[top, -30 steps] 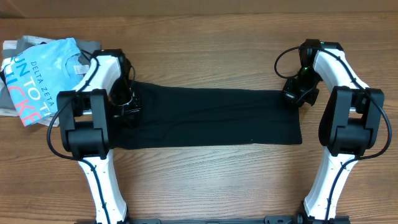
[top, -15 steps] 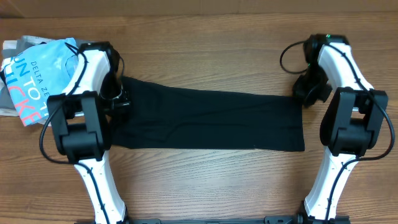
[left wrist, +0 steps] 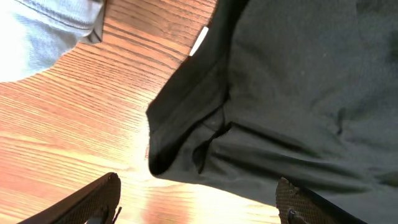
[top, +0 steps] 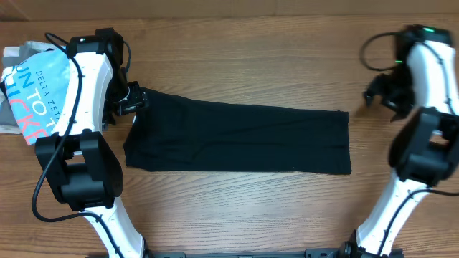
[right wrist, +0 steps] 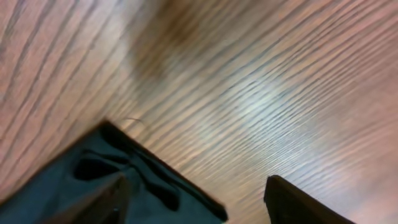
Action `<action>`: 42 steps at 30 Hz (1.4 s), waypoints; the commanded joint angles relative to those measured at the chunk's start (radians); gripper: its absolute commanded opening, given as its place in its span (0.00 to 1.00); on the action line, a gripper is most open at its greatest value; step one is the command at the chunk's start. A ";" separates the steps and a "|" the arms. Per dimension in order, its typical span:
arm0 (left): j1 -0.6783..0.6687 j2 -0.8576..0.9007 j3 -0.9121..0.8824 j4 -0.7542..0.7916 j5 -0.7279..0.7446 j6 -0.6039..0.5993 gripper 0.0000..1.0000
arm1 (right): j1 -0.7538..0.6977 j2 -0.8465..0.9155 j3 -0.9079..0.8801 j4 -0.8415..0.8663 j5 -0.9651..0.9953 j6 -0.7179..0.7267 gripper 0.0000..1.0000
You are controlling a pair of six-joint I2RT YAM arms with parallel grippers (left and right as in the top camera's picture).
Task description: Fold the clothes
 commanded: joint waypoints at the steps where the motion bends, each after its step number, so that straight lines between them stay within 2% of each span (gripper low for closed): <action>1: 0.007 -0.053 0.014 0.021 0.074 -0.002 0.80 | -0.131 -0.065 0.006 -0.011 -0.420 -0.272 0.68; 6: -0.003 -0.169 0.014 0.060 0.091 0.013 0.80 | -0.184 -0.066 -0.055 -0.043 -0.582 -0.410 0.63; 11: -0.011 -0.306 0.014 0.079 0.089 0.023 0.86 | -0.191 -0.112 -0.127 -0.045 -0.646 -0.480 0.61; 13: -0.010 -0.346 0.014 0.090 0.087 0.023 0.89 | -0.191 -0.141 -0.143 -0.036 -0.649 -0.479 0.62; 14: -0.009 -0.362 0.014 0.100 0.085 0.023 0.98 | -0.191 -0.159 -0.145 -0.035 -0.649 -0.479 0.62; 15: -0.008 -0.373 0.014 0.109 0.085 0.031 1.00 | -0.191 -0.180 -0.145 -0.033 -0.649 -0.478 0.62; 17: -0.008 -0.381 0.014 0.117 0.085 0.039 1.00 | -0.191 -0.227 -0.145 -0.029 -0.620 -0.446 0.63; 22: -0.008 -0.377 0.014 0.091 0.085 0.040 1.00 | -0.166 -0.377 -0.145 -0.023 -0.400 -0.296 0.66; 25: -0.008 -0.379 0.014 0.085 0.086 0.041 1.00 | -0.118 -0.468 -0.184 -0.024 -0.366 -0.271 0.67; 27: -0.008 -0.379 0.014 0.091 0.090 0.041 1.00 | -0.076 -0.528 -0.253 0.023 -0.365 -0.240 0.68; 30: -0.008 -0.379 0.014 0.087 0.090 0.066 1.00 | -0.009 -0.617 -0.420 0.159 -0.279 -0.114 0.71; 31: -0.008 -0.379 0.014 0.082 0.090 0.077 1.00 | 0.013 -0.641 -0.488 0.211 -0.214 -0.067 0.74; 32: -0.008 -0.379 0.014 0.078 0.089 0.084 1.00 | 0.030 -0.657 -0.555 0.262 -0.161 -0.053 0.84; 33: -0.008 -0.379 0.014 0.074 0.089 0.087 1.00 | 0.040 -0.661 -0.618 0.311 -0.129 -0.052 0.90; 35: -0.008 -0.379 0.014 0.070 0.089 0.090 1.00 | 0.040 -0.655 -0.710 0.389 -0.126 -0.051 0.99; 42: -0.008 -0.379 0.014 0.072 0.106 0.094 1.00 | -0.023 -0.610 -0.897 0.642 -0.180 -0.107 1.00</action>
